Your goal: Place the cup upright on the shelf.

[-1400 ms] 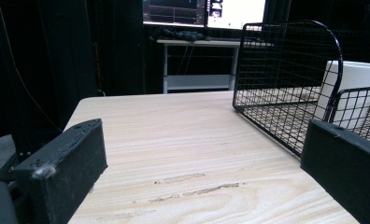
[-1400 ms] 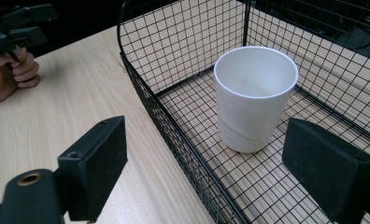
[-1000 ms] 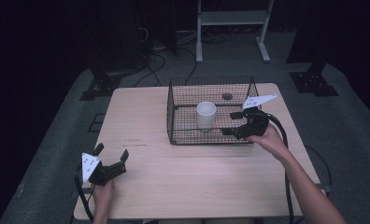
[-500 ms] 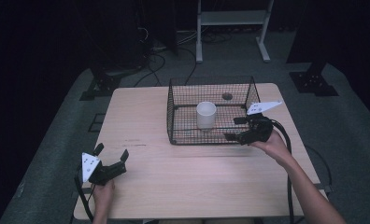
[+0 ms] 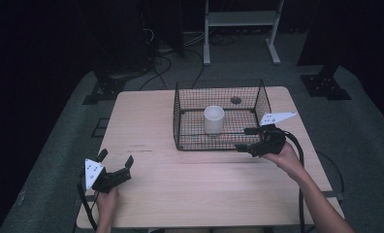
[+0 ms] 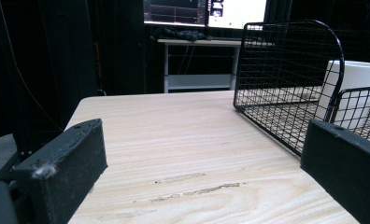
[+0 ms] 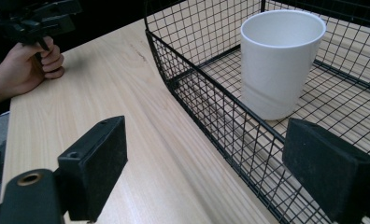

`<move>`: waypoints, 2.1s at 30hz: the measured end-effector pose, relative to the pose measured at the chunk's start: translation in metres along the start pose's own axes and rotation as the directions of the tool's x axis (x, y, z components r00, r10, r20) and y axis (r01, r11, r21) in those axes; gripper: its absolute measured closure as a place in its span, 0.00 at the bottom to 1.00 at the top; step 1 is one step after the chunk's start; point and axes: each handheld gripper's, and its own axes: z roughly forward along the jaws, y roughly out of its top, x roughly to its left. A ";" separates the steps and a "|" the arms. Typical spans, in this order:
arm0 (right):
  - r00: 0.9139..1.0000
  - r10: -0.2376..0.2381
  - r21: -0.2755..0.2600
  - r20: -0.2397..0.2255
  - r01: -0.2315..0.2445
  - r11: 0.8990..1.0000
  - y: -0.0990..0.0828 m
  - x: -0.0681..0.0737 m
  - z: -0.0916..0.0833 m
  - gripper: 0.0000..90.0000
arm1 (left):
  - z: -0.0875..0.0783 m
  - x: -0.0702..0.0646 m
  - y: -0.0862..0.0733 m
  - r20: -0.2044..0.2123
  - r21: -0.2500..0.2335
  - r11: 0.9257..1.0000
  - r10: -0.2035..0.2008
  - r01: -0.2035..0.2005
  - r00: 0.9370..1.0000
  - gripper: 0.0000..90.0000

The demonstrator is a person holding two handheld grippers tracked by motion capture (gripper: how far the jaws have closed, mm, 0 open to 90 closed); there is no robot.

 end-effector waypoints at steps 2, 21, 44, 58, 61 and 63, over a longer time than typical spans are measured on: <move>1.000 -0.006 -0.013 0.010 0.007 1.000 -0.002 0.002 -0.003 0.15 | 0.000 0.000 0.000 0.000 0.001 1.000 0.000 0.000 1.000 0.00; 1.000 -0.007 0.015 0.005 0.007 1.000 -0.027 0.016 -0.006 0.15 | 0.000 0.000 0.000 -0.003 0.001 1.000 0.001 -0.001 1.000 0.00; 0.998 -0.059 0.026 0.008 0.059 0.998 -0.052 0.046 0.011 0.15 | 0.000 0.000 0.000 -0.007 0.001 1.000 -0.004 0.004 1.000 0.00; 0.998 -0.038 -0.022 0.044 0.039 0.999 -0.080 0.055 0.009 0.15 | 0.000 0.000 0.000 -0.011 0.002 1.000 -0.005 0.005 1.000 0.00; 0.998 -0.030 -0.045 0.055 0.033 0.998 -0.086 0.058 0.008 0.15 | 0.000 0.000 0.000 -0.013 0.003 1.000 -0.004 0.004 1.000 0.00; 0.998 -0.031 -0.049 0.062 0.034 0.998 -0.090 0.061 0.007 0.15 | 0.000 0.000 0.000 -0.015 0.004 1.000 -0.004 0.004 1.000 0.00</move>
